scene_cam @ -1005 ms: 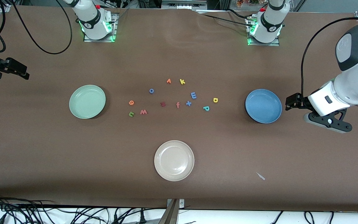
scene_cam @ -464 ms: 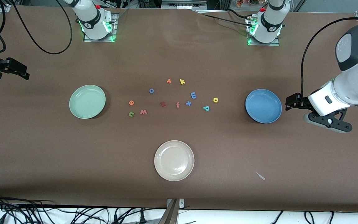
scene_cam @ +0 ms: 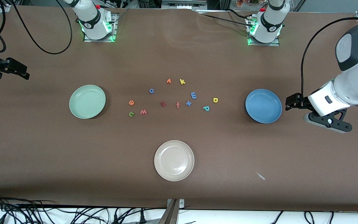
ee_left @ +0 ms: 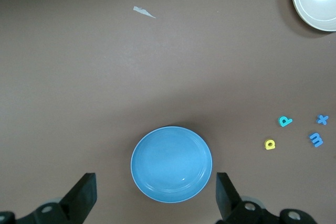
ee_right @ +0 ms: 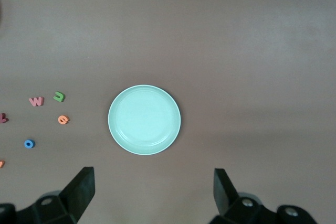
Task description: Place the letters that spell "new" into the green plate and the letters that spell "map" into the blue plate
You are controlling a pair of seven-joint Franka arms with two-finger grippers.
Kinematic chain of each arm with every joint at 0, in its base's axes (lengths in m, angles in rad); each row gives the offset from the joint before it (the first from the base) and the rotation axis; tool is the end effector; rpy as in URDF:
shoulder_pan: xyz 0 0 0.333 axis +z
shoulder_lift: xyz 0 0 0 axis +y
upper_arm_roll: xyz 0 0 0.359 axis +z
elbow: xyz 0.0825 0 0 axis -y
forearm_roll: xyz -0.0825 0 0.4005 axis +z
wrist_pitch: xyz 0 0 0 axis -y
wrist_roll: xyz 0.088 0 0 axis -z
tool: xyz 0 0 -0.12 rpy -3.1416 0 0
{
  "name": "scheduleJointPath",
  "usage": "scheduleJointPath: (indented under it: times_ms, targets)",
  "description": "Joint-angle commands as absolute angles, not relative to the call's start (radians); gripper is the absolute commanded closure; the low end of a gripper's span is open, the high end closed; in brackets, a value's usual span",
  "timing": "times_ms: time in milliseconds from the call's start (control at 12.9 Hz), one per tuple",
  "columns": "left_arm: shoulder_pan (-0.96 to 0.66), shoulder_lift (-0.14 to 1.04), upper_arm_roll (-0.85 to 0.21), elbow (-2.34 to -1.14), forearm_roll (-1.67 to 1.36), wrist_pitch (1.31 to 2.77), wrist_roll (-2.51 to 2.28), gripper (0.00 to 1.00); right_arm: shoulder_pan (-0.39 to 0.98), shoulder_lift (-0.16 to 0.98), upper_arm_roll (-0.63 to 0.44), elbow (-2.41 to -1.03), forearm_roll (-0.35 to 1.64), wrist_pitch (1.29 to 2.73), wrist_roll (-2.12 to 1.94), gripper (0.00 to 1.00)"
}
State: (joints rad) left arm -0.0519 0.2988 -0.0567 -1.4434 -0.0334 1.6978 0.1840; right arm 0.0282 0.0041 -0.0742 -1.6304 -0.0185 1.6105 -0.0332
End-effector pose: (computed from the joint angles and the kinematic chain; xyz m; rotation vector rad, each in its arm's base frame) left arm 0.6719 -0.0717 0.5414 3.0581 -0.4395 -0.0649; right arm 0.5733 -0.0285 0.6264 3.1235 -0.0185 -0.0386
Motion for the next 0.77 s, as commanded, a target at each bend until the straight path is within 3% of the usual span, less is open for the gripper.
scheduleJointPath:
  times_ms: [0, 696]
  targets:
    - [-0.051, 0.299, -0.06, -1.433, -0.002, 1.689, 0.201, 0.0, 0.026, -0.014, -0.077, -1.649, -0.009, 1.608, -0.034, 0.0]
    - [-0.052, 0.299, -0.06, -1.433, -0.002, 1.689, 0.201, 0.0, 0.026, -0.015, -0.08, -1.649, -0.009, 1.585, -0.035, 0.0]
